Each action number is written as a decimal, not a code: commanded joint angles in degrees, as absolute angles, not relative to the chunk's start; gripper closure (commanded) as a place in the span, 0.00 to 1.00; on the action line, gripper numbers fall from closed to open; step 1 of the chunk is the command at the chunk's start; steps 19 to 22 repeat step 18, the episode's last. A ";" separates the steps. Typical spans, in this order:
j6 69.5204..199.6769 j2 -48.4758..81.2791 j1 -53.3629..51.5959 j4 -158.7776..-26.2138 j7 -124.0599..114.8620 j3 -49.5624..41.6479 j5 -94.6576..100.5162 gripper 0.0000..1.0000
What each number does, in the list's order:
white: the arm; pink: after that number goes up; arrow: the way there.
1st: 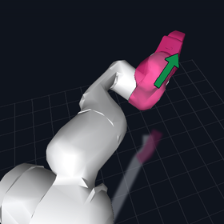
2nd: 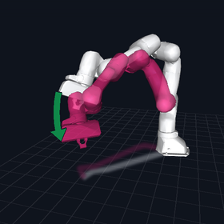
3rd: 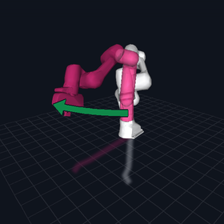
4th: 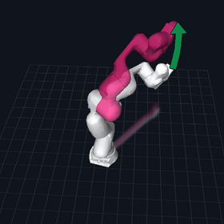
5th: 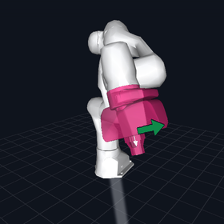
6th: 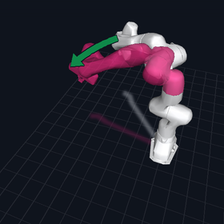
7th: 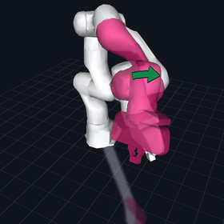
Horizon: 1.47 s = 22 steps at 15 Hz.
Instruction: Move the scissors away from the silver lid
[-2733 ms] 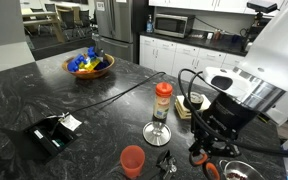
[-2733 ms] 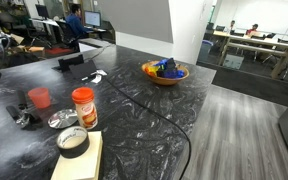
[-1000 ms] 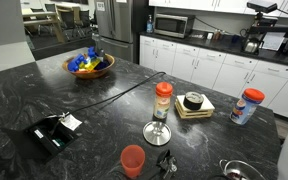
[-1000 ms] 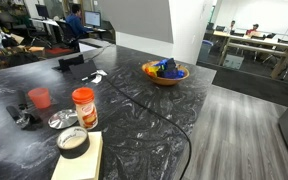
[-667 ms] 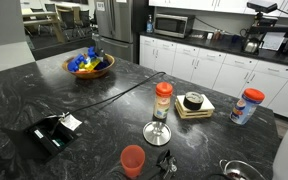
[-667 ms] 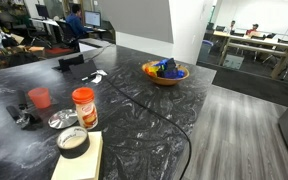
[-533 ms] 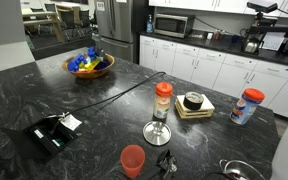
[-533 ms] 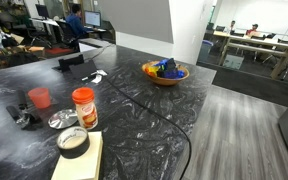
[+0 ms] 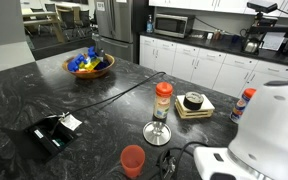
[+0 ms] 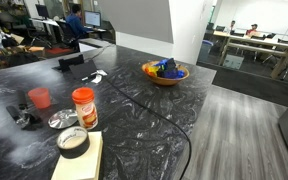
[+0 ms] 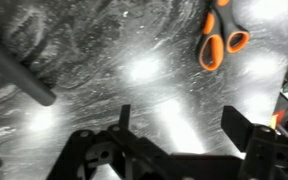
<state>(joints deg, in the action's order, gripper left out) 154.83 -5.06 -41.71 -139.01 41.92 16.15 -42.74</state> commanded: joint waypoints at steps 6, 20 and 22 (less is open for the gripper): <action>161.26 -8.73 -26.70 -143.22 32.68 14.50 -39.49 0.00; 159.99 -11.41 -24.21 -146.16 24.41 12.44 -31.59 0.00; 159.99 -11.41 -24.21 -146.16 24.41 12.44 -31.59 0.00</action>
